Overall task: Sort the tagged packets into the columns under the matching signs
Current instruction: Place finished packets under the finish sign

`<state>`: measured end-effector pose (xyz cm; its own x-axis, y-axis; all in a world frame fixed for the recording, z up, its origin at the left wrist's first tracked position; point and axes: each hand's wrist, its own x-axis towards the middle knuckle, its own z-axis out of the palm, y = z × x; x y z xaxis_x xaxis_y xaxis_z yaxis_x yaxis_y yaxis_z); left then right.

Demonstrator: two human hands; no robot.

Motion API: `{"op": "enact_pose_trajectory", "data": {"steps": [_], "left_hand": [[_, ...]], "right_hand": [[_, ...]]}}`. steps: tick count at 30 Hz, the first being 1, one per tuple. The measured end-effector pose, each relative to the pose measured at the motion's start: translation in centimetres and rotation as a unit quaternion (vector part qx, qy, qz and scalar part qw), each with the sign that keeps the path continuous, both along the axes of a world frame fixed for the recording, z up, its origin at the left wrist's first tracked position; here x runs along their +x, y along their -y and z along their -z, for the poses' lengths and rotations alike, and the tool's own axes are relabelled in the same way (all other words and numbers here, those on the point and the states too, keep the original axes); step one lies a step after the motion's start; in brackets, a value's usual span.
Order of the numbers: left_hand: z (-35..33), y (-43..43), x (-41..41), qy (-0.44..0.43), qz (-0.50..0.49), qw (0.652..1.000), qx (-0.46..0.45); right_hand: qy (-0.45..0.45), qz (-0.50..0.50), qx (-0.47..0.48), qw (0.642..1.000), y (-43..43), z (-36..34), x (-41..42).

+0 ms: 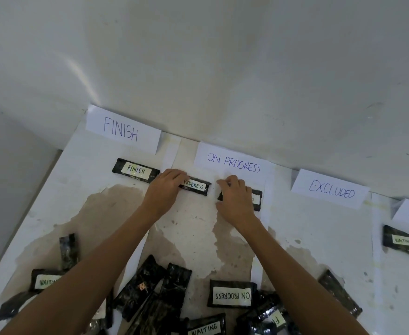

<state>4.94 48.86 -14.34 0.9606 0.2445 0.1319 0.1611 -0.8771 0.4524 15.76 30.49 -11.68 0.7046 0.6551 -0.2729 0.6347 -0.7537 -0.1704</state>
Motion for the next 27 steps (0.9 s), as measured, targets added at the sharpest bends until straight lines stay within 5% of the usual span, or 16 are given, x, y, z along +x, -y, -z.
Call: {"op": "enact_pose_trajectory", "data": {"steps": [10, 17, 27], "left_hand": [[0.1, -0.9, -0.2, -0.018, 0.008, 1.0, 0.008], [1.1, -2.5, -5.4, -0.021, -0.224, 0.97, 0.096], [0.9, -4.6, -4.0, -0.026, -0.213, 0.976, 0.025]], "right_hand": [[0.014, -0.016, 0.106, 0.994, -4.1, 0.5, -2.1], [0.003, -0.013, 0.117, 0.993, -3.9, 0.7, -1.6], [-0.015, -0.018, 0.101, 0.995, -3.8, 0.6, -1.2]]}}
